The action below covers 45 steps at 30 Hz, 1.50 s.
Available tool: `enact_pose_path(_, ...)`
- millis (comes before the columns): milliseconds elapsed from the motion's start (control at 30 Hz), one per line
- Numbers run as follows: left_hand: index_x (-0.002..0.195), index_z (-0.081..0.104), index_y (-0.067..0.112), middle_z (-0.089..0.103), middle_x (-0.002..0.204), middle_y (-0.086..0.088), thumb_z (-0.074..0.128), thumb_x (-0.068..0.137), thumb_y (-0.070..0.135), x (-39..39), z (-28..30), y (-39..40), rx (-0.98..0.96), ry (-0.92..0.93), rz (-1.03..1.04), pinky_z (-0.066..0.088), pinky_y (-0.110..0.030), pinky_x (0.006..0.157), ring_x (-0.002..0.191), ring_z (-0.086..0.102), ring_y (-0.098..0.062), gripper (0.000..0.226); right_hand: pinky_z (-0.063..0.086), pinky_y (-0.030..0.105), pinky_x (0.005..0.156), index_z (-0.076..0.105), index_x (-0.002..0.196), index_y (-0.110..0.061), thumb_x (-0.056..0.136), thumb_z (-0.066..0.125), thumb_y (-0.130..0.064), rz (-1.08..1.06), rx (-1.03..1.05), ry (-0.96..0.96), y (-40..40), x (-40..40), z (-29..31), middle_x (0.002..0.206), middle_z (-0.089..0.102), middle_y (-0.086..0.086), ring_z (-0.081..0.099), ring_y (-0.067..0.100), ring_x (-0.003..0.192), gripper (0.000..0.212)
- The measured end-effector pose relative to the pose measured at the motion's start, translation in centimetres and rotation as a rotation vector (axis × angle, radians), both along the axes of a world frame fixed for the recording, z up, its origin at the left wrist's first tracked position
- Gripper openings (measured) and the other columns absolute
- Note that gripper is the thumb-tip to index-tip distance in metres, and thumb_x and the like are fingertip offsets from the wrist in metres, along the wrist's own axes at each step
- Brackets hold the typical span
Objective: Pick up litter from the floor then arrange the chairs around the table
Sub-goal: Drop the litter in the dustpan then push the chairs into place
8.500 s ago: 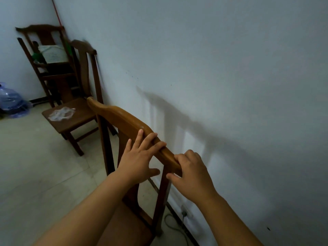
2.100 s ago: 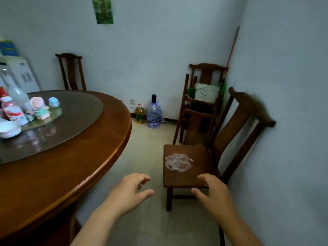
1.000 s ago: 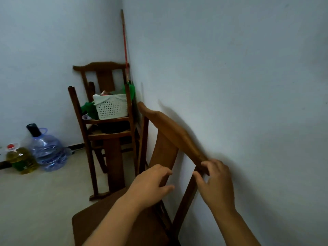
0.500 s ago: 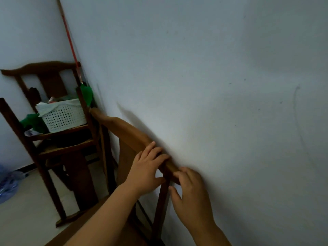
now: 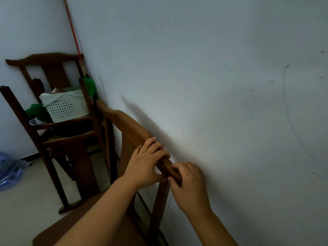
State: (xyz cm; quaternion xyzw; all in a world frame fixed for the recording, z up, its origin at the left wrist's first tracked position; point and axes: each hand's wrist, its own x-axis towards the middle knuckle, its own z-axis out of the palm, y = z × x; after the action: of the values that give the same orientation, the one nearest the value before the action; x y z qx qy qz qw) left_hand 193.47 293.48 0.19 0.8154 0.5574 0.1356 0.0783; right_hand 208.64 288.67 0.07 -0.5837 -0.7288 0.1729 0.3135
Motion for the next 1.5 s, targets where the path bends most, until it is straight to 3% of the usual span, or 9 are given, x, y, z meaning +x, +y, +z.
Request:
enact_pose_path(133,0.121,0.045,0.043,0.030,0.140,0.019,0.068,0.073,0.047,-0.9,0.6,-1.9,-0.030,0.013,-0.021,0.019,-0.037,0.111,0.141,-0.004,-0.008,0.054,0.049,0.014,0.073,0.054,0.098,-0.027,0.081,0.066,-0.031,0.054,-0.187,0.106,-0.8,0.1,0.6,0.091,0.056,-0.011,0.056,0.004,0.083,0.022)
enact_pose_path(433,0.109,0.048,0.053,0.035,0.128,0.030,0.063,0.075,0.019,-5.2,0.9,-6.6,-0.080,-0.025,-0.030,0.026,-0.037,0.103,0.129,-0.008,0.010,0.050,0.060,0.033,0.071,0.061,0.083,-0.025,0.062,0.078,-0.042,0.359,-0.546,0.245,-2.5,-0.5,1.3,0.083,0.069,0.000,0.068,0.011,0.074,0.032)
enact_pose_path(700,0.105,0.054,0.055,0.037,0.116,0.041,0.045,0.070,0.001,-7.6,1.4,-11.9,-0.136,-0.137,-0.146,0.015,-0.027,0.110,0.133,0.010,0.006,0.065,0.053,0.020,0.066,0.066,0.083,-0.021,0.077,0.071,-0.032,0.336,-0.250,0.250,-2.0,-2.2,1.0,0.077,0.068,-0.002,0.062,0.006,0.072,0.013)
enact_pose_path(933,0.099,0.067,0.034,0.058,0.102,0.025,0.053,0.084,0.043,-5.7,2.5,-12.2,-0.093,-0.231,0.004,0.022,-0.031,0.107,0.116,0.028,0.007,0.023,0.051,0.026,0.082,0.055,0.120,-0.029,0.087,0.058,-0.026,0.364,-0.108,0.046,0.7,-5.5,2.0,0.112,0.062,-0.006,0.057,0.006,0.091,0.033)
enact_pose_path(1033,0.124,0.051,0.036,0.042,0.131,0.017,0.061,0.079,0.050,-4.4,2.1,-12.4,-0.041,-0.172,0.109,0.016,-0.027,0.113,0.128,0.020,-0.001,0.048,0.049,0.026,0.086,0.049,0.127,-0.032,0.088,0.058,-0.022,0.366,-0.125,0.030,1.4,-5.8,2.6,0.120,0.060,-0.004,0.056,0.006,0.093,0.041)
enact_pose_path(1167,0.146,-0.012,0.028,-0.012,0.156,0.011,0.065,0.077,0.047,-2.3,0.8,-12.8,-0.178,-0.321,0.474,0.008,-0.039,0.119,0.144,-0.003,-0.015,0.105,0.047,0.027,0.091,0.042,0.132,-0.035,0.088,0.058,-0.018,0.375,-0.131,-0.003,2.0,-6.1,2.9,0.129,0.055,-0.004,0.055,0.009,0.102,0.050)
enact_pose_path(1233,0.143,-0.022,0.026,-0.010,0.158,0.004,0.066,0.076,0.042,-1.7,0.1,-12.7,-0.265,-0.380,0.600,0.022,-0.047,0.116,0.144,0.012,-0.020,0.112,0.046,0.029,0.093,0.040,0.133,-0.037,0.088,0.059,-0.016,0.415,-0.127,-0.035,2.6,-6.5,2.7,0.133,0.051,-0.005,0.054,0.010,0.106,0.054)
enact_pose_path(1333,0.143,-0.024,0.023,0.003,0.158,0.001,0.067,0.078,0.029,-1.2,0.1,-12.5,-0.305,-0.486,0.636,0.044,-0.038,0.102,0.129,0.042,-0.021,0.111,0.044,0.028,0.096,0.036,0.135,-0.040,0.085,0.062,-0.017,0.507,-0.122,-0.065,4.0,-7.2,2.5,0.139,0.045,-0.008,0.051,0.009,0.113,0.060)
enact_pose_path(1500,0.143,-0.019,0.037,0.031,0.149,-0.004,0.067,0.074,0.023,-1.2,0.2,-12.5,-0.320,-0.601,0.658,0.053,-0.037,0.090,0.109,0.058,-0.023,0.111,0.030,0.006,0.090,0.039,0.134,-0.037,0.080,0.070,-0.016,0.722,-0.184,-0.012,6.4,-8.2,2.1,0.135,0.043,-0.015,0.042,0.003,0.120,0.066)
